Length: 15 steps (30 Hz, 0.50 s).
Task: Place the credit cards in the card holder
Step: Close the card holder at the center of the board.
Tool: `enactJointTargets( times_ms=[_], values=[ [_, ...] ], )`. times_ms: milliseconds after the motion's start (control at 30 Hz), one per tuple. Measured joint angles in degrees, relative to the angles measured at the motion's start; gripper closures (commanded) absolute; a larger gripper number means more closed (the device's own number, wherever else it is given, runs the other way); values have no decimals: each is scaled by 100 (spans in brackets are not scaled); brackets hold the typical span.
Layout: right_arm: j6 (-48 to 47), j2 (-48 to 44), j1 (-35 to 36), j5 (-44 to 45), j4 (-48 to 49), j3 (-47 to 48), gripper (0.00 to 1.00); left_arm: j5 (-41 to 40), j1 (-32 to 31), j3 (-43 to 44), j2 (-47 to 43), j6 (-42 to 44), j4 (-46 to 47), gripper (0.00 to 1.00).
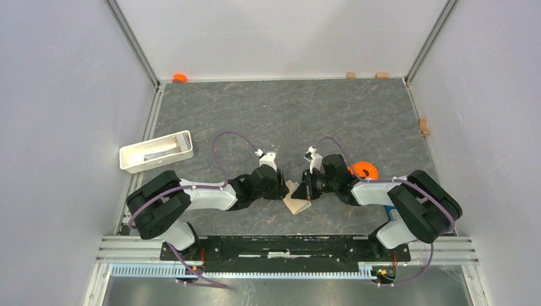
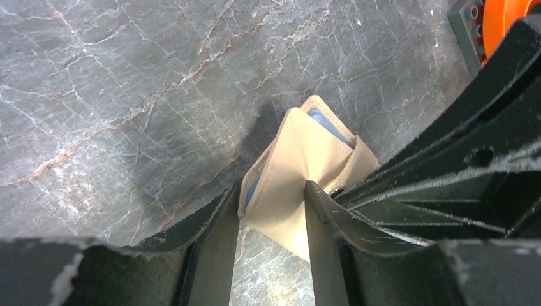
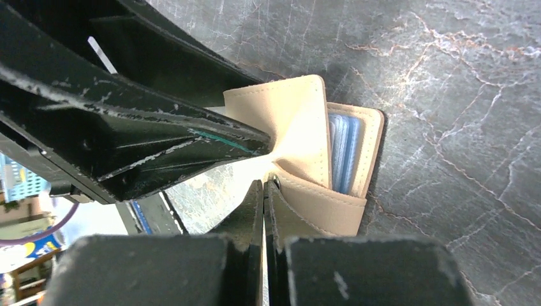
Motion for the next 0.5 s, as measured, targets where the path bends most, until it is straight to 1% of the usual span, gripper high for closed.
enactJointTargets(
  times_ms=[200,333,433,500],
  values=[
    [166,144,-155,-306,-59,92,100,57,-33,-118,-184,323,-48,47],
    [140,28,-170,-282,-457,291,100,46,-9,20,-352,479,-549,41],
    [61,-168,-249,-164,-835,358,100,-13,48,74,-721,485,-905,38],
    [-13,-289,-317,-118,-1056,385,100,-61,68,72,-1130,402,-1049,38]
  ],
)
